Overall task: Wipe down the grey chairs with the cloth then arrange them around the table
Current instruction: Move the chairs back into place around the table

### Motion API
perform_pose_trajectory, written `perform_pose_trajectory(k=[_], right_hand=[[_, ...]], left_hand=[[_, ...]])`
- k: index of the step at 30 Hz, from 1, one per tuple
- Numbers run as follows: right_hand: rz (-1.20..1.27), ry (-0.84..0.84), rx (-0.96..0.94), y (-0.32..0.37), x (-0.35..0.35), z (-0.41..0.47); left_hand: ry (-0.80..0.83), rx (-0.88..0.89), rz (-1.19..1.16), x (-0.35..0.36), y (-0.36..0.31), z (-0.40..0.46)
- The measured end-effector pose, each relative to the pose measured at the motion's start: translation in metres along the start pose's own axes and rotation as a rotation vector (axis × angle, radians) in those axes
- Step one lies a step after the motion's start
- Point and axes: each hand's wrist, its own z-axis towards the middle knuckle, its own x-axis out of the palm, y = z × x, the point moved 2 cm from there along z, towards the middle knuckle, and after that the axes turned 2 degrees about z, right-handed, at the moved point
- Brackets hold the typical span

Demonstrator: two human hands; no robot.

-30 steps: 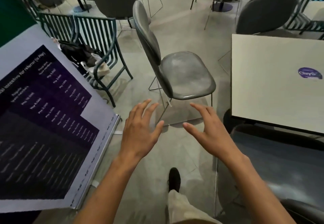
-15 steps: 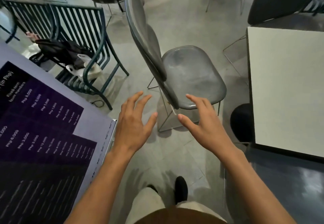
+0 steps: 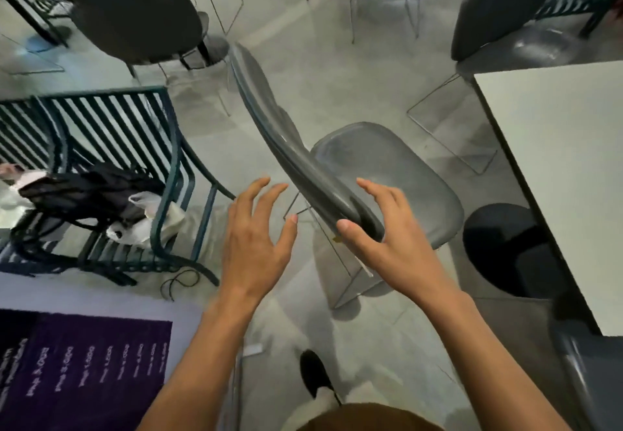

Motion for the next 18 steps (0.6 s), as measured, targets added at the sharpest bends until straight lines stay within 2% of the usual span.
perform_pose_trajectory(k=[5,10,14,18], right_hand=[[-0.076,0.042,0.065,0.017,0.029,0.048],[-0.311,0.126,0.177,0.027,0.054,0.093],[-0.333,0.152,0.229,0.037,0.067,0.135],[-0.338,0.198,0.257,0.054,0.077,0.194]], left_hand=[[-0.019,0.064,-0.042,-0.005,0.038,0.074],[0.019,0.112,-0.042,0.008,0.073,0.139],[0.014,0.181,-0.049,0.015,0.108,0.197],[0.081,0.231,-0.032,0.023,0.139,0.258]])
